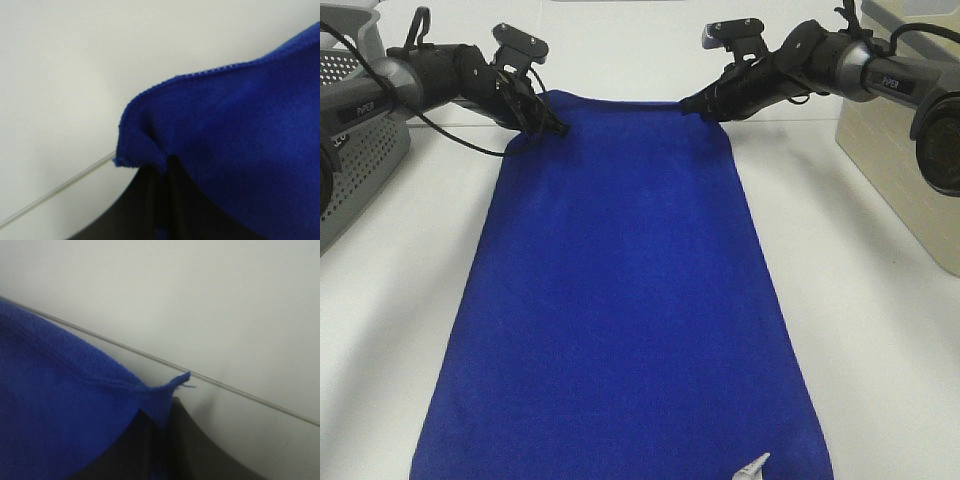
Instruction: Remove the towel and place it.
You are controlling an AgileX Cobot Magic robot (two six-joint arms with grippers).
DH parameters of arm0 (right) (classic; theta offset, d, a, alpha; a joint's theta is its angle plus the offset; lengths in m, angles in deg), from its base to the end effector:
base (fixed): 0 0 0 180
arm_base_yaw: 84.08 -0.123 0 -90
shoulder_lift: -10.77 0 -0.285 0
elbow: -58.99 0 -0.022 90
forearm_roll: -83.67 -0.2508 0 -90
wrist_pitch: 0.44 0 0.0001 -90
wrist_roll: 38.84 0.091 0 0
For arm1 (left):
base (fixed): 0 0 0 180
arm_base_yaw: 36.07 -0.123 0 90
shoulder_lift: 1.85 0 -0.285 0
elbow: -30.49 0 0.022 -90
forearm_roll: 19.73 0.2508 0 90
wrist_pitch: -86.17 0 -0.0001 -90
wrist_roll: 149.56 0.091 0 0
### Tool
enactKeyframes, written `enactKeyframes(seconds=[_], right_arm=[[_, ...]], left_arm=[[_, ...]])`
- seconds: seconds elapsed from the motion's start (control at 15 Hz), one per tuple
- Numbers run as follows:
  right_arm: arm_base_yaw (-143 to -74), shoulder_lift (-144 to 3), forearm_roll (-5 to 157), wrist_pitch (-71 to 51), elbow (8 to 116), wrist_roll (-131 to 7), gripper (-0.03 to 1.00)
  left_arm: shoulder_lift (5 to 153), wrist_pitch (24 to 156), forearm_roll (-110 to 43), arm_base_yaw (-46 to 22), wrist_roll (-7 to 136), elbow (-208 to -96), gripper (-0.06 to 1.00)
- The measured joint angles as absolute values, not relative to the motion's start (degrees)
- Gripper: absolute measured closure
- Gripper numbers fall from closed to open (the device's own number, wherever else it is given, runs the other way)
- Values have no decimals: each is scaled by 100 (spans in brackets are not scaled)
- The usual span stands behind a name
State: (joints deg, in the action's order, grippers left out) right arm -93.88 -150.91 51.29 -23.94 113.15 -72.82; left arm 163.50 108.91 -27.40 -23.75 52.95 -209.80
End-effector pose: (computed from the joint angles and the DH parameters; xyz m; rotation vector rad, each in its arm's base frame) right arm 0.5748 0.1190 0.1037 -0.3805 2.1943 0.2970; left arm 0.5808 -0.1317 0.0956 0.5613 2.1545 -0.0277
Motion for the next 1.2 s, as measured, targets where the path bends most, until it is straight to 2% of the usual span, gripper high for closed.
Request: enactKeyframes(seconds=[0.13, 0.27, 0.33, 0.47, 0.53, 0.6, 0.67, 0.87, 1.07, 1.2], right_arm=[[-9388, -15091, 5129, -2342, 11315, -7282, 77], [-9388, -15091, 5129, -2222, 11315, -7282, 56], [-9388, -15091, 5129, -2205, 11315, -7282, 45], [-9388, -15097, 5129, -2205, 11315, -7282, 37], [-9388, -15097, 5129, -2308, 11315, -7282, 36], [-9388, -15097, 5129, -2308, 11315, -7282, 36], [-9388, -15097, 5129, -2623, 11315, -7282, 35], [-9388, -14845, 5141, -3362, 11315, -7150, 33], [-9388, -14232, 5290, -4359, 11315, -6480, 18], [-9388, -13710, 5559, -5115, 11315, -5976, 16]], left_arm=[[16373, 10771, -2723, -2392, 5295, -20980, 89], [16430, 10633, -2723, -2443, 5295, -20980, 81], [16448, 10593, -2723, -2443, 5295, -20980, 73], [16453, 10513, -2723, -2472, 5295, -20980, 49], [16453, 10444, -2723, -2472, 5278, -20980, 29], [16453, 10444, -2723, -2472, 5278, -20980, 29], [16442, 10490, -2740, -2472, 5141, -20980, 18], [16127, 11395, -2740, -2472, 4785, -20980, 16], [15445, 13034, -2740, -2472, 4602, -20980, 16], [14987, 14065, -2752, -2472, 4379, -20980, 14]])
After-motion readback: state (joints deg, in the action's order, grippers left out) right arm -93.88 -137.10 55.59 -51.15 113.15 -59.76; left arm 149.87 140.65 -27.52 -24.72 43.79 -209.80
